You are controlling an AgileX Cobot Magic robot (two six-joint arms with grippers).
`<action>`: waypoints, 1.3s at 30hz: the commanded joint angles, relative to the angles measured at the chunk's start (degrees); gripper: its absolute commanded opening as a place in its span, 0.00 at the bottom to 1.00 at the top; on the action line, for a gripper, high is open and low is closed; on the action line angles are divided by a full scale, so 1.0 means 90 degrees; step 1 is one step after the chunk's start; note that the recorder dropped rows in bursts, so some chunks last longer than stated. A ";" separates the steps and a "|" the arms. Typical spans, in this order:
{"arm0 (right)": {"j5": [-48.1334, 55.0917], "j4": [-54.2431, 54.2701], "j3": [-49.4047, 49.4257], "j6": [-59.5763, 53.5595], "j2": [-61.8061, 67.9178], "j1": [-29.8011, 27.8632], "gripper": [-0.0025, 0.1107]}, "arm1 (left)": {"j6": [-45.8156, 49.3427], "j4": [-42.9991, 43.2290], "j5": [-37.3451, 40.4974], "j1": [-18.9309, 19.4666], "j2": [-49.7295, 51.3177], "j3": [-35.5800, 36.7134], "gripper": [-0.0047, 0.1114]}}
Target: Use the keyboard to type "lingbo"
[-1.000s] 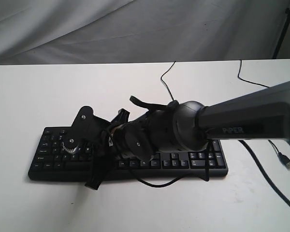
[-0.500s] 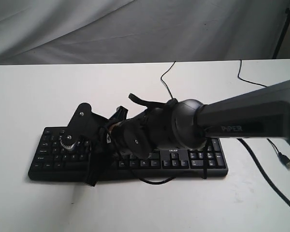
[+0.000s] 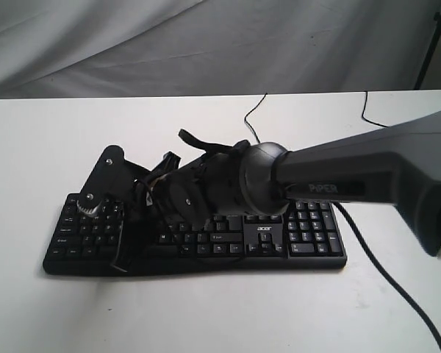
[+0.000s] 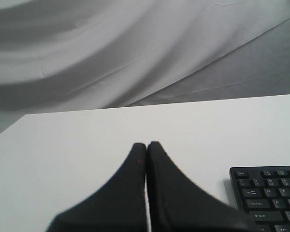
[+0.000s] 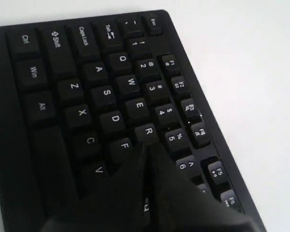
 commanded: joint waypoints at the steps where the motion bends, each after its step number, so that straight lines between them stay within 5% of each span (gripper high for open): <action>1: -0.0151 0.0051 -0.0033 -0.0039 0.0124 0.0008 0.02 | -0.0017 -0.0003 -0.0027 -0.0024 0.0020 0.0033 0.05; 39: -0.0211 0.0051 -0.0049 -0.0039 0.0228 0.0021 0.02 | -0.0017 -0.0003 -0.0027 -0.0024 0.0020 0.0033 0.05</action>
